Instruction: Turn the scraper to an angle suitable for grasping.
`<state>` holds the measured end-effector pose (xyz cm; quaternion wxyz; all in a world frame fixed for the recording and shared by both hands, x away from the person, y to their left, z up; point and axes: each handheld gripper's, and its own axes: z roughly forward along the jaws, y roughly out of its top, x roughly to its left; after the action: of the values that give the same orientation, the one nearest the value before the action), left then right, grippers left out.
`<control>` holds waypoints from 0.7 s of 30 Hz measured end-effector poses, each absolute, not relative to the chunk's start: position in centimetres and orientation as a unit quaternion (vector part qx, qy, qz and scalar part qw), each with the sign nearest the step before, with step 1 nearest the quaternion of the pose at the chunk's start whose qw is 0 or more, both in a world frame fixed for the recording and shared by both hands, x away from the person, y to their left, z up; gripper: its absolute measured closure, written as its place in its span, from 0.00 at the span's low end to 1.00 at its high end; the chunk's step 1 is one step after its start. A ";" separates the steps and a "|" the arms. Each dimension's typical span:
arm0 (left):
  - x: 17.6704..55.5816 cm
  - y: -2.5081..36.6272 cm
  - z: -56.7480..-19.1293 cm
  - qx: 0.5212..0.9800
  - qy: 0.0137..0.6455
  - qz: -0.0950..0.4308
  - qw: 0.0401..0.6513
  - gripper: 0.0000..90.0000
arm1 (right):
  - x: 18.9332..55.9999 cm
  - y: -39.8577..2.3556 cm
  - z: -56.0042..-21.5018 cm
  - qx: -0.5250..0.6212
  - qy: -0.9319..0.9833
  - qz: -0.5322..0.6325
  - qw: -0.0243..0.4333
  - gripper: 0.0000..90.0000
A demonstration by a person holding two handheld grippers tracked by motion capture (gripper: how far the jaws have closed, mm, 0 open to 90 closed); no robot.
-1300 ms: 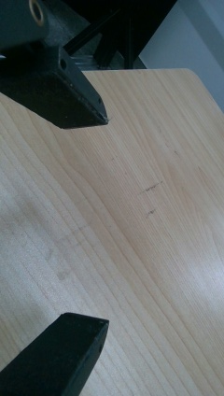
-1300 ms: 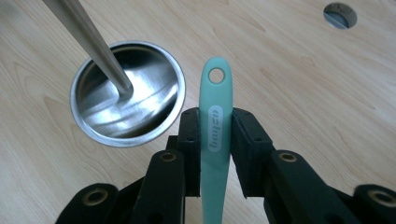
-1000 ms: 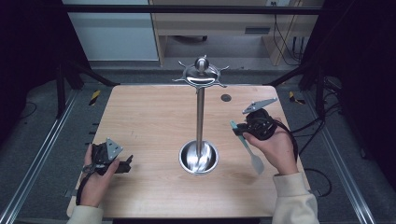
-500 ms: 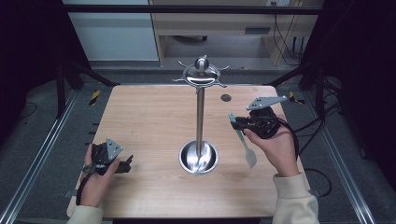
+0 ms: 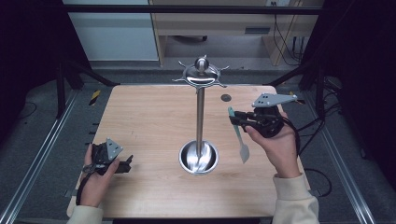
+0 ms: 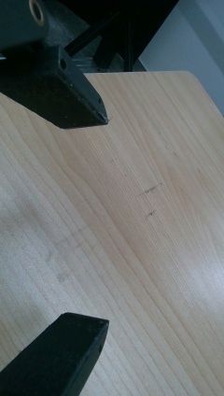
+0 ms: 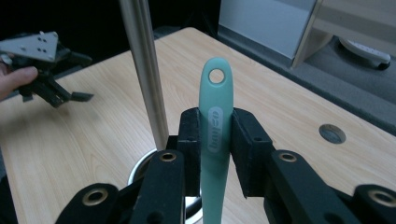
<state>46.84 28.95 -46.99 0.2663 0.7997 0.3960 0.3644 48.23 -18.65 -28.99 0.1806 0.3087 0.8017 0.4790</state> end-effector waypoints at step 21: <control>46.9 28.9 -47.0 0.801 0.396 0.364 0.265 0.04 | 46.6 -18.5 -26.6 0.286 0.770 0.533 0.202 0.83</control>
<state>46.86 28.94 -47.02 0.2649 0.8005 0.3955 0.3641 46.57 -18.50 -26.61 0.2017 0.2861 0.7704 0.5329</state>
